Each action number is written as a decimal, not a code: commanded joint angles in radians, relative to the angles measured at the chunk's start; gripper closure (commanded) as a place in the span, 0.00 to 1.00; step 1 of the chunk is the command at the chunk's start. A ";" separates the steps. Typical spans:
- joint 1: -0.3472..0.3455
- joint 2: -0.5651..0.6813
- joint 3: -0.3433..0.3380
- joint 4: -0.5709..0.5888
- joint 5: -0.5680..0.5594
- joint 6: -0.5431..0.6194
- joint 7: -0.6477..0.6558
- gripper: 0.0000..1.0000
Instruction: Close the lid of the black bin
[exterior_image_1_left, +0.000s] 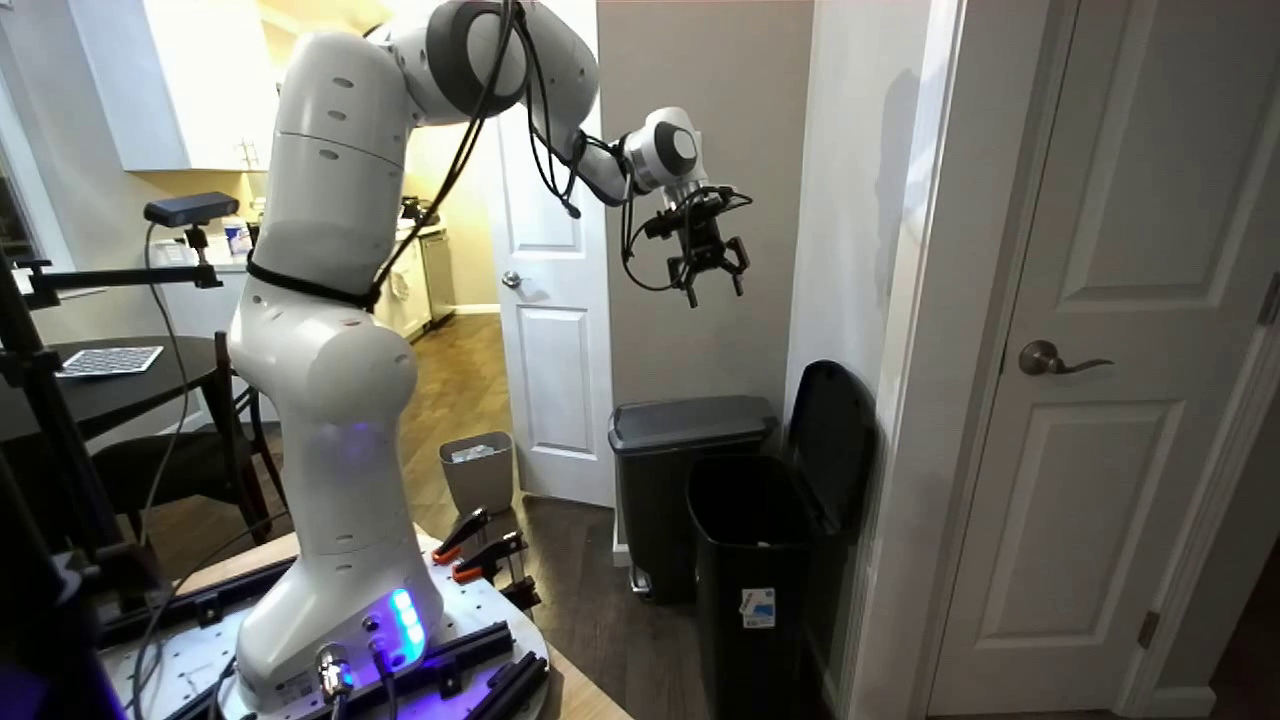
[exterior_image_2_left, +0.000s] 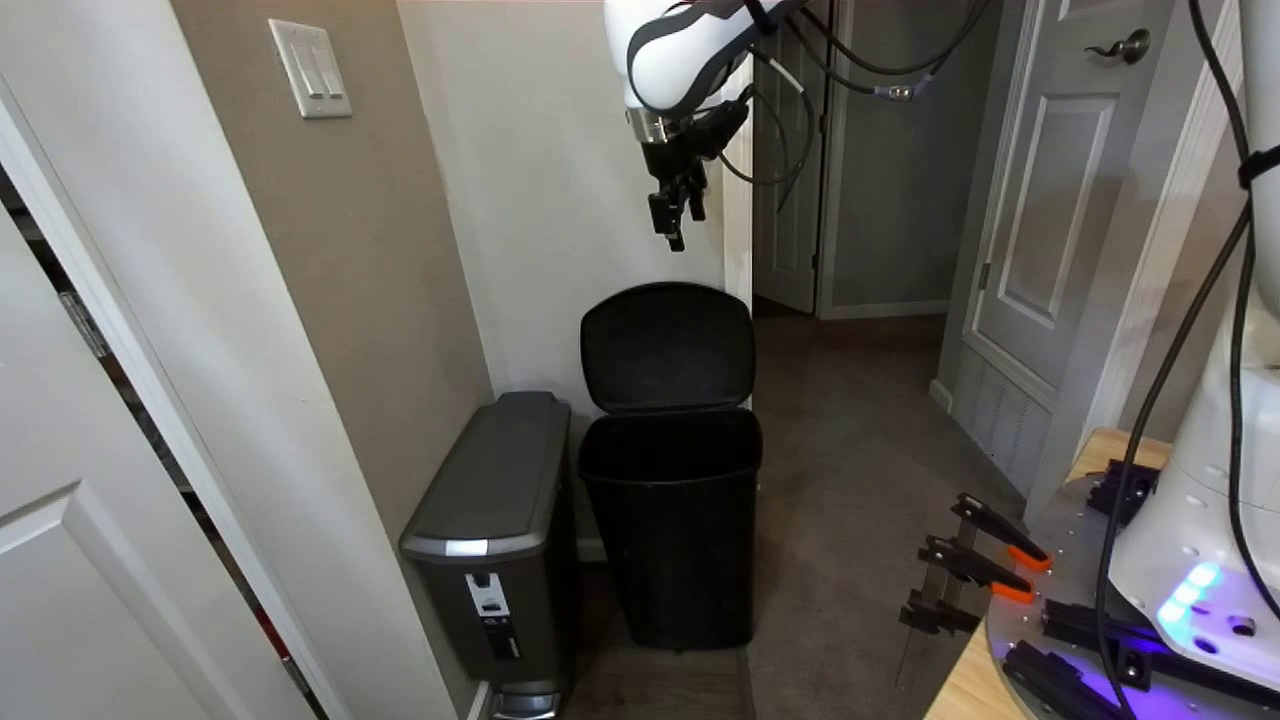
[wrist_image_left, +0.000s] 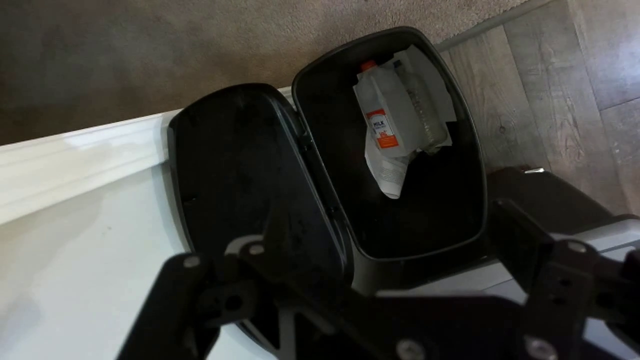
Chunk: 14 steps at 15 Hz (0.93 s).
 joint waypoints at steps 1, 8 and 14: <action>0.003 0.033 -0.013 0.042 0.000 -0.019 0.022 0.00; -0.016 0.224 -0.076 0.283 0.010 -0.038 0.068 0.00; -0.053 0.437 -0.108 0.559 0.043 -0.068 0.035 0.00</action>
